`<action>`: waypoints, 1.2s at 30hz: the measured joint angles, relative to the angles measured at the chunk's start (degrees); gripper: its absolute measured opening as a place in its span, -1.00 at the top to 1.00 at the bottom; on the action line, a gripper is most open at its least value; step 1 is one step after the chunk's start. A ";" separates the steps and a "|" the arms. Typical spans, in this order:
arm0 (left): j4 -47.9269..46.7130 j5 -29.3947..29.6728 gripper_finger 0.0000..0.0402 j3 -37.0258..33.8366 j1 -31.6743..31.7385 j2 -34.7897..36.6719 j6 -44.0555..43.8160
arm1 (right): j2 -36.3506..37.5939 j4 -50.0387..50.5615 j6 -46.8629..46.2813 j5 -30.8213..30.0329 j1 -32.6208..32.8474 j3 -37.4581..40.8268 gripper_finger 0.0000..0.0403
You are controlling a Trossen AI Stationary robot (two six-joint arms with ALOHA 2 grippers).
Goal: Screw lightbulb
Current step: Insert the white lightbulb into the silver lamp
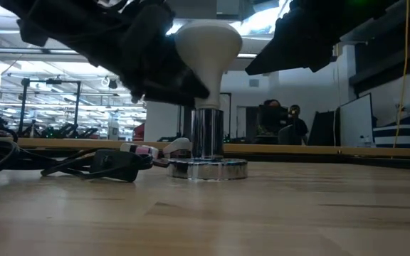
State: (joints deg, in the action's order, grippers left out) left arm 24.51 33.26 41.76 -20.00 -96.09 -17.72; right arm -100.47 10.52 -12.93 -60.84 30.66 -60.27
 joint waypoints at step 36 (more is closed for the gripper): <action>13.27 44.15 -0.33 -22.35 -20.12 15.35 -38.71 | 0.00 0.00 -1.14 4.76 0.08 0.00 0.31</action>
State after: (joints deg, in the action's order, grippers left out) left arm 37.77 77.41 19.41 -40.12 -80.74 -56.43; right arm -100.47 10.52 -14.07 -56.08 30.74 -60.27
